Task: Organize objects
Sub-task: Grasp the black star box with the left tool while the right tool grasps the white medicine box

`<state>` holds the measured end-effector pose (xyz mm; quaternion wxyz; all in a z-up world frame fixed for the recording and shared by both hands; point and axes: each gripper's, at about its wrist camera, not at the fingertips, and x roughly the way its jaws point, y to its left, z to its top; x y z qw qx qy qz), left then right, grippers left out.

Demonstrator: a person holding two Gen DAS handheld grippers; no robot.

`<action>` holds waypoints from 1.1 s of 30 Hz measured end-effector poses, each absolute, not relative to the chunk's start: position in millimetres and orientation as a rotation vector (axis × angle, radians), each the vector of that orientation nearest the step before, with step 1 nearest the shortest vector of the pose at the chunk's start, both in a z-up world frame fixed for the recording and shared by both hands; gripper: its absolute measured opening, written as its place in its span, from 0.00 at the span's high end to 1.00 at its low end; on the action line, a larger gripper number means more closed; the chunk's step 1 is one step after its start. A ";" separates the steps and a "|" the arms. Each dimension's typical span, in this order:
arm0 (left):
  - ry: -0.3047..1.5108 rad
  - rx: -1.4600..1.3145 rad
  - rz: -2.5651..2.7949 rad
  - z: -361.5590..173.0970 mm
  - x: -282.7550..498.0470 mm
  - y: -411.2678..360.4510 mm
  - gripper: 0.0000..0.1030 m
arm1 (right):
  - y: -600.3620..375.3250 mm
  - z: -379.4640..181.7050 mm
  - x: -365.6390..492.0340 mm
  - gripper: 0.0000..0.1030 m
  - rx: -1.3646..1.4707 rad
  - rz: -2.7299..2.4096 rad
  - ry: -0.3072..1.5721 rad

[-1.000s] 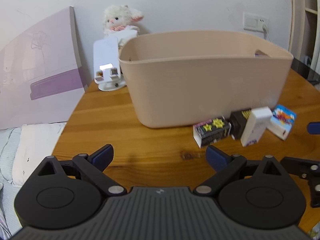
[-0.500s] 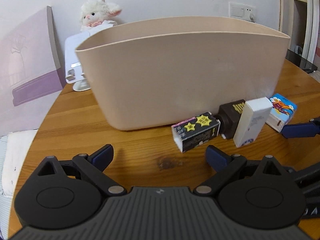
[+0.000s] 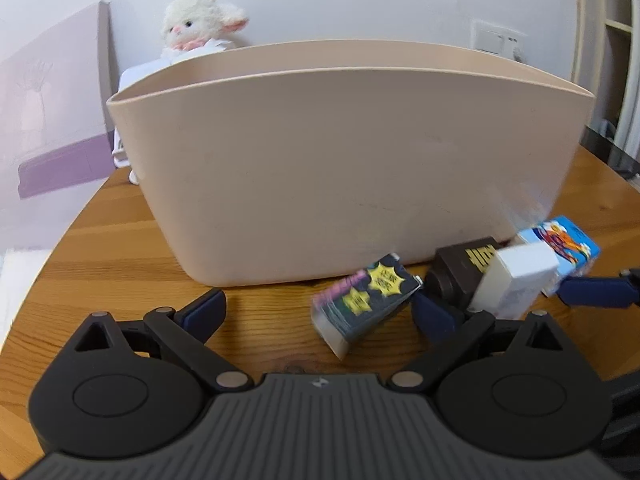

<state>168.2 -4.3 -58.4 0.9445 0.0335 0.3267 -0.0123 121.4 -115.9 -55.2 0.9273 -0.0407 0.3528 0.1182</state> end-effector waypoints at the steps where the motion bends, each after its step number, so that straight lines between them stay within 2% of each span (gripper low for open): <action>1: 0.666 0.061 -0.005 -58.9 169.4 -2.5 0.03 | -115.8 -55.4 122.3 0.16 -0.083 0.241 0.722; 8: 0.676 0.001 0.044 -62.6 166.2 19.0 0.04 | -117.8 -56.1 115.6 0.19 -0.048 0.224 0.713; 11: 0.667 0.008 0.017 -60.8 161.1 21.2 0.11 | -116.5 -55.1 116.3 0.26 -0.021 0.219 0.706; 12: 0.661 0.012 0.004 -60.4 160.0 21.2 0.17 | -115.0 -54.6 116.8 0.29 -0.016 0.218 0.705; 14: 0.654 0.018 -0.022 -59.7 157.2 20.0 0.29 | -113.0 -53.4 116.8 0.42 -0.010 0.221 0.701; 15: 0.654 0.021 -0.033 -58.3 156.2 18.8 0.38 | -110.7 -53.2 116.7 0.46 -0.017 0.221 0.699; 16: 0.656 0.024 -0.047 -57.3 154.7 16.7 0.48 | -108.7 -52.8 116.6 0.54 -0.022 0.220 0.698; 17: 0.657 0.029 -0.064 -56.1 153.7 14.9 0.54 | -106.5 -52.3 117.9 0.64 -0.023 0.221 0.697; 18: 0.657 0.033 -0.080 -55.2 152.4 13.2 0.68 | -106.6 -51.5 117.6 0.71 -0.016 0.220 0.696; 19: 0.660 0.035 -0.094 -54.3 150.9 11.8 0.75 | -107.8 -50.6 117.8 0.72 -0.005 0.219 0.699; 33: 0.635 0.073 -0.105 -30.5 124.4 14.2 0.75 | -127.4 -14.0 93.5 0.72 -0.018 0.252 0.643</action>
